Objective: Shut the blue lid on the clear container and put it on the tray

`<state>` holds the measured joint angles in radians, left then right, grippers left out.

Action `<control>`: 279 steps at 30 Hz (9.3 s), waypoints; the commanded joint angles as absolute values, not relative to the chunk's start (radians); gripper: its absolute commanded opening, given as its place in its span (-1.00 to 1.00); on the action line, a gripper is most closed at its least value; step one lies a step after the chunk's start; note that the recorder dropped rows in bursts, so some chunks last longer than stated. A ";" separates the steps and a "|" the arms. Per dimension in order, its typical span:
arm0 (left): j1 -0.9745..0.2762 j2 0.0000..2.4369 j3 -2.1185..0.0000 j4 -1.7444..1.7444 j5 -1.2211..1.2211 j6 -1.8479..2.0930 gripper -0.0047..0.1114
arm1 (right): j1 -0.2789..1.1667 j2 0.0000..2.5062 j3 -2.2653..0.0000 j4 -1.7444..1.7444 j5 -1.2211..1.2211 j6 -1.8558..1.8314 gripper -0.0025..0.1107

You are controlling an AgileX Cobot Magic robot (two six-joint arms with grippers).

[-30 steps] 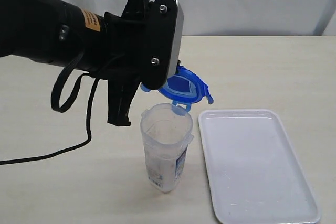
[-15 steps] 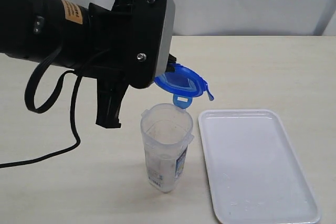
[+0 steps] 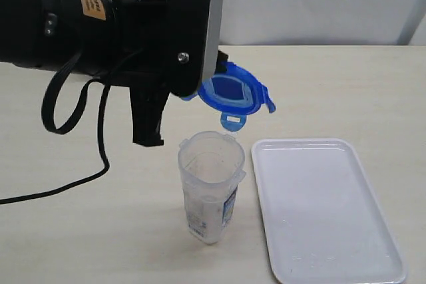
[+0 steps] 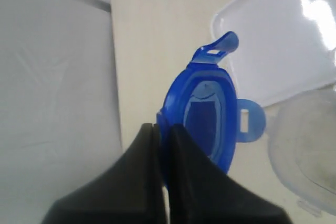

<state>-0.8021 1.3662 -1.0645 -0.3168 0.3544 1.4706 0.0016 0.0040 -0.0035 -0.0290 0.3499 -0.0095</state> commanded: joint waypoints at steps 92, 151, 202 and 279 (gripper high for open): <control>-0.906 1.298 -0.791 -0.220 0.320 1.461 -0.92 | 0.003 0.000 0.000 -0.029 0.345 -0.012 -0.88; -0.907 1.298 -0.791 -0.307 0.456 1.460 0.20 | 0.003 0.000 0.000 -0.029 0.345 -0.012 -0.88; -0.838 1.648 -1.258 -0.124 0.869 0.545 -0.91 | 0.003 0.000 0.000 -0.029 0.345 -0.012 -0.88; -0.664 1.540 -0.078 0.262 -1.061 -0.021 0.42 | 0.003 0.000 0.000 -0.029 0.345 -0.012 -0.88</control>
<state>-0.6636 1.5206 -0.0768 0.2963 -1.0103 -0.0299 0.0016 0.0040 -0.0035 -0.0290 0.3499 -0.0095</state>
